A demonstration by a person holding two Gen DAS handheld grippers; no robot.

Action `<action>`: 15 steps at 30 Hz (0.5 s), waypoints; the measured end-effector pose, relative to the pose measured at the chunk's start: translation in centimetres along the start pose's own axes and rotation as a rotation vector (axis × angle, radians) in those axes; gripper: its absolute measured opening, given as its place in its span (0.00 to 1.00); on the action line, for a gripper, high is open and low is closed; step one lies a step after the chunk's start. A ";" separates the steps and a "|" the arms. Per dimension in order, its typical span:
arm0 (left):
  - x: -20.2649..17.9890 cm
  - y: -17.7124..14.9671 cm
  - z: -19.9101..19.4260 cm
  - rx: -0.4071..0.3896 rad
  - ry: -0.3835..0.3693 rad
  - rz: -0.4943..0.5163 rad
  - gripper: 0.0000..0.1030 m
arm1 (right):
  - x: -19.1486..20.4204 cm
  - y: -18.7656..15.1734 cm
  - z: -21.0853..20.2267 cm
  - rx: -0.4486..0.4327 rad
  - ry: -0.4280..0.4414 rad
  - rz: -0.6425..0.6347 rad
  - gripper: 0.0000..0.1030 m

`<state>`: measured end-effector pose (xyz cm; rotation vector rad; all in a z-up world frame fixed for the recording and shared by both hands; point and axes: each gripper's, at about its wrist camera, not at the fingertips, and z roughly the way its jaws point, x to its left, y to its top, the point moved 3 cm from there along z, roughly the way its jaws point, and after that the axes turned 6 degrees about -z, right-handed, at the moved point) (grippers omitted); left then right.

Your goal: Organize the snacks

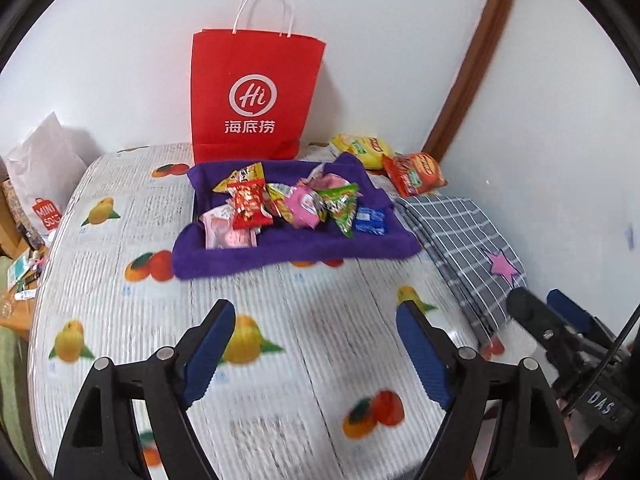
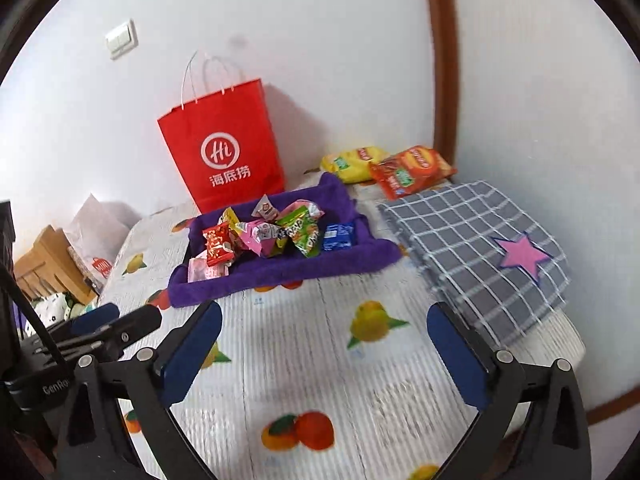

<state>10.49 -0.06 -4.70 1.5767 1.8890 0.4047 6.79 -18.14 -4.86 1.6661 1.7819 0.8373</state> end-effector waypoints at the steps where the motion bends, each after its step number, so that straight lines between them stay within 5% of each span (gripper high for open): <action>1: -0.3 -0.7 -0.7 -0.006 0.004 0.006 0.82 | -0.1 -0.4 -0.5 0.003 -0.016 -0.006 1.00; 7: -1.8 -4.1 -4.4 -0.075 0.037 0.040 0.94 | -1.9 -3.4 -4.3 -0.013 -0.055 -0.003 1.00; 15: -3.4 -7.0 -7.9 -0.131 0.097 0.077 0.96 | -2.3 -4.9 -8.2 -0.053 -0.083 -0.046 1.00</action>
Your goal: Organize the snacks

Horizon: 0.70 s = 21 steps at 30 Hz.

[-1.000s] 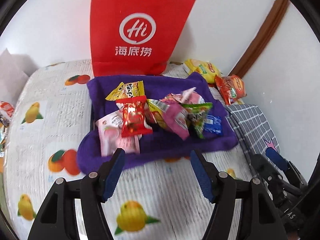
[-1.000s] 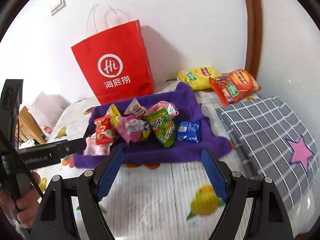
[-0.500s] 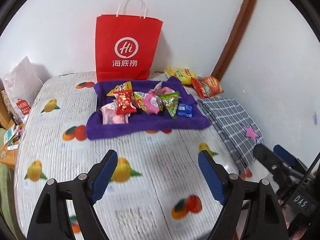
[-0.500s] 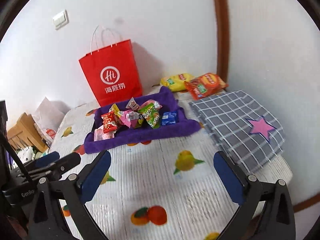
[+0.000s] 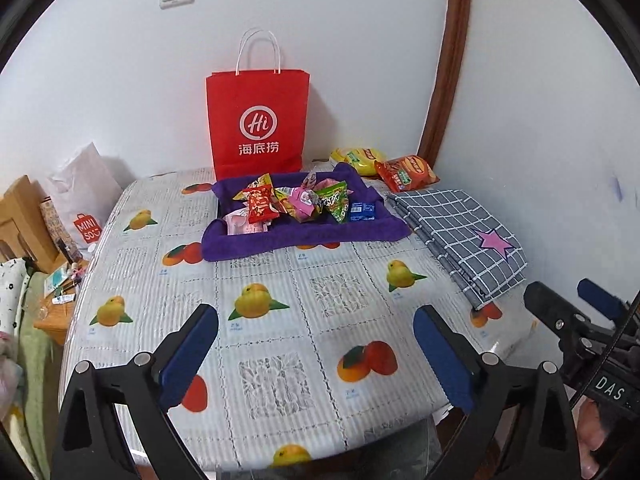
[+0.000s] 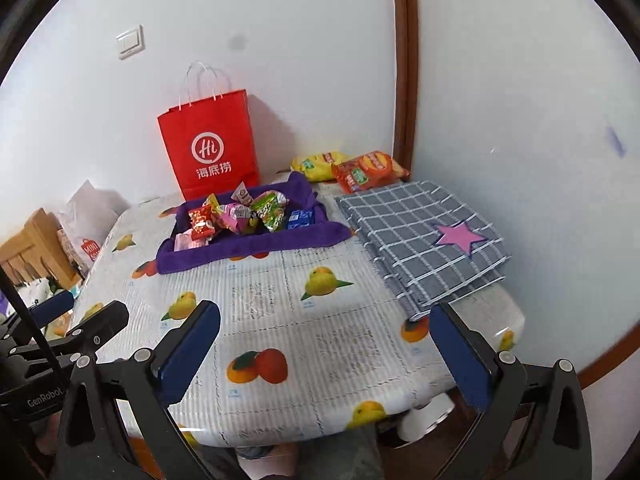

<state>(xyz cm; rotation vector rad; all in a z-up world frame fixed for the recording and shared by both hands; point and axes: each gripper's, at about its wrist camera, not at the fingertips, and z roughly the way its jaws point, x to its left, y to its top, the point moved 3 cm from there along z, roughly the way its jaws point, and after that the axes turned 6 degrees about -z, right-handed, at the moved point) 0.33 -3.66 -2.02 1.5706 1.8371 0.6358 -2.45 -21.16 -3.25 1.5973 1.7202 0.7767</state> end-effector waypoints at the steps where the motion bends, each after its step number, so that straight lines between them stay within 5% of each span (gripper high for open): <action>1: 0.0 -0.1 -0.4 -0.007 0.004 -0.003 0.96 | 0.0 -0.1 -0.4 -0.009 0.006 -0.002 1.00; 21: 0.3 -1.1 -2.9 -0.034 0.002 -0.022 0.96 | 1.1 -1.3 -2.2 -0.026 0.013 -0.023 1.00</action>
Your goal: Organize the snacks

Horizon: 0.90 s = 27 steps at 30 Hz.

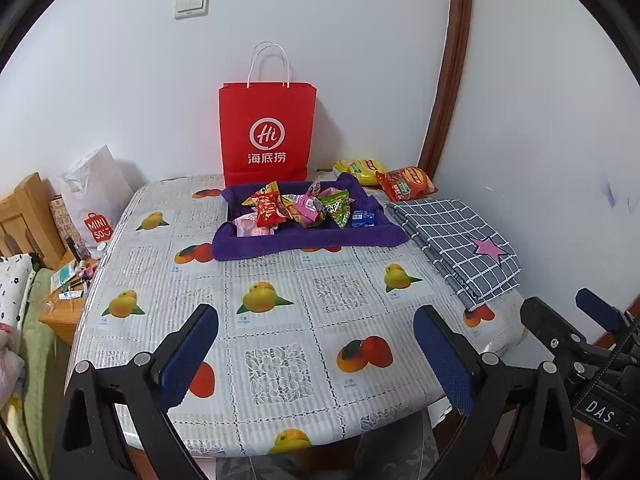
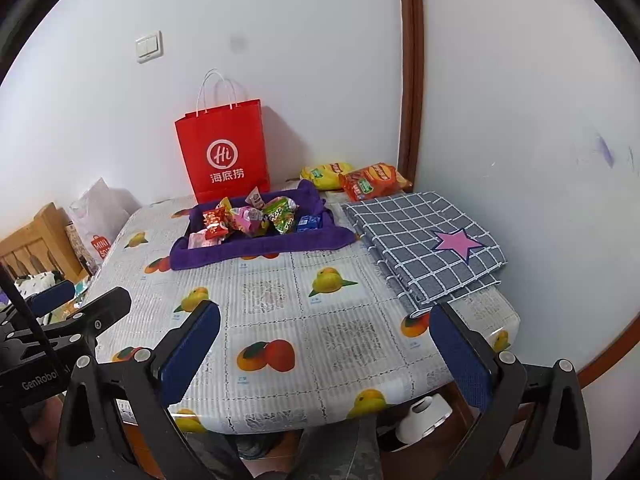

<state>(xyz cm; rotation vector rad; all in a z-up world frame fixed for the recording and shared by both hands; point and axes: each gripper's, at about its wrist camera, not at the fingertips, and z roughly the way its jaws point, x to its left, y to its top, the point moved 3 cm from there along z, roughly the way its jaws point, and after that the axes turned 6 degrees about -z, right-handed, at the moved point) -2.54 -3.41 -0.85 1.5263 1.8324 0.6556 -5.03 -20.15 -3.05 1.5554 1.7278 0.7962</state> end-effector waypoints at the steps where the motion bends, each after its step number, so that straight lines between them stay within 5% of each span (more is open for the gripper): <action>1: 0.0 0.0 0.0 0.000 -0.001 0.001 0.96 | 0.0 0.0 0.0 0.000 -0.001 -0.001 1.00; 27: -0.2 -0.1 -0.2 0.006 -0.014 0.006 0.96 | 0.1 -0.3 0.1 -0.002 0.008 0.007 1.00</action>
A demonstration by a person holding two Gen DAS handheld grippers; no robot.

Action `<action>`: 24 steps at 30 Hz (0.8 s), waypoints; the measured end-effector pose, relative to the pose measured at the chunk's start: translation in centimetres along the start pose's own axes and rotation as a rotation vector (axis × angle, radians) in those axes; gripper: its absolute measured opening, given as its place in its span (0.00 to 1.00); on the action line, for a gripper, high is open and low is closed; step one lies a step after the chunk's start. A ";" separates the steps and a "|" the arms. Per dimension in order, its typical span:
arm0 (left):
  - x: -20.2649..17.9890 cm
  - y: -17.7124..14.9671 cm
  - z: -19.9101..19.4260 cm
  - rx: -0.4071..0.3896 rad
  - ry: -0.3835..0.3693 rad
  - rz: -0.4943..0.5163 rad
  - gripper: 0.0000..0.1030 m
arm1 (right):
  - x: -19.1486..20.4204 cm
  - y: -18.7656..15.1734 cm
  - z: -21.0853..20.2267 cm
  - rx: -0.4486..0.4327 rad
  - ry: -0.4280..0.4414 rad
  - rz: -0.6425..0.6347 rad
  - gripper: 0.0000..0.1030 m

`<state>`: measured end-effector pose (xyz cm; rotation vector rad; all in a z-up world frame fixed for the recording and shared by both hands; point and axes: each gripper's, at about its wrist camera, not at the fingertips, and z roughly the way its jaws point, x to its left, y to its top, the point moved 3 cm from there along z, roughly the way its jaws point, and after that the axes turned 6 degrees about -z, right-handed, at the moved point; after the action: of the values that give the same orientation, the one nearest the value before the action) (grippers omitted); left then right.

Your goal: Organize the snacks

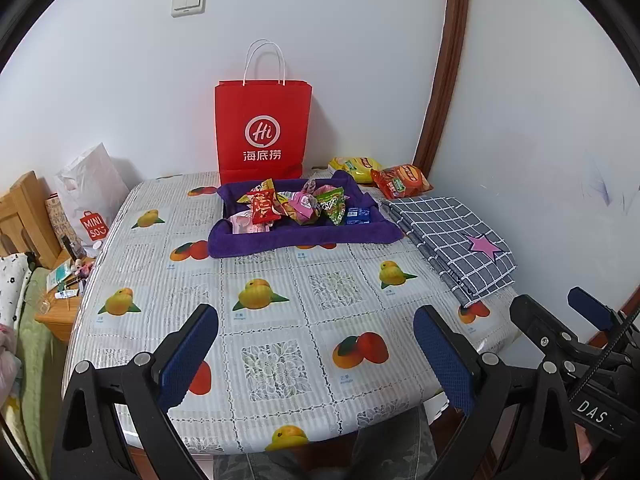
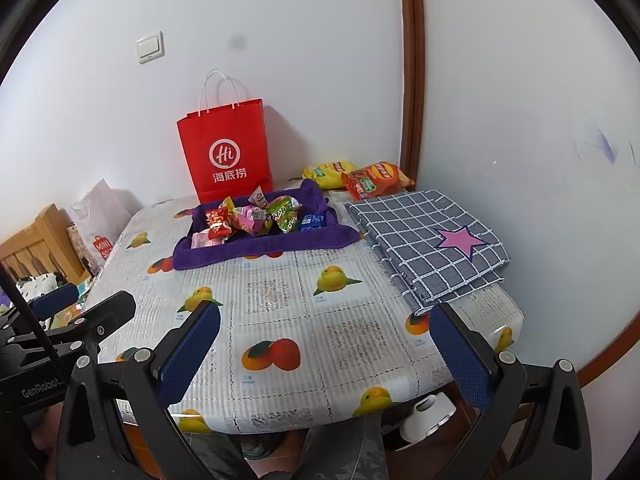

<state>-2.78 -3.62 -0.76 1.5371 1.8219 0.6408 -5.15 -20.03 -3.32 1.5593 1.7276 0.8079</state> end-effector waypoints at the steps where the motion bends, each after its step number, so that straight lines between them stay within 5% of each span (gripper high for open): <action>1: 0.0 0.0 0.0 -0.001 -0.001 0.000 0.96 | 0.0 0.0 0.0 0.000 0.000 0.001 1.00; 24: 0.0 0.1 -0.4 -0.008 -0.004 0.003 0.96 | 0.3 0.4 -0.6 -0.015 -0.002 0.007 1.00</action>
<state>-3.03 -3.63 -0.43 1.5353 1.8125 0.6458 -5.37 -19.69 -2.64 1.5564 1.7122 0.8208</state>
